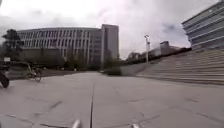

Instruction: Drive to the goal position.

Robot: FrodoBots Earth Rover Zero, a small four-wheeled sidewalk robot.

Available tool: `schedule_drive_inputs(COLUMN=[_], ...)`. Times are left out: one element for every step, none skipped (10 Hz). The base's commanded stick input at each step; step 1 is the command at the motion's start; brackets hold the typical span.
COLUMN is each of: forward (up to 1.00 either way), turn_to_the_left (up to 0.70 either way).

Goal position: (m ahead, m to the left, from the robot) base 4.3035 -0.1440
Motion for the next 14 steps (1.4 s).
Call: schedule_drive_inputs(forward=[1.0,1.0,1.0,1.0,1.0,1.0,1.0,1.0,1.0,1.0,1.0,1.0,1.0,1.0], turn_to_the_left=[0.0,0.0,0.0,0.0,0.0,0.0,0.0,0.0,0.0,0.09,0.1,0.0,0.0,0.0])
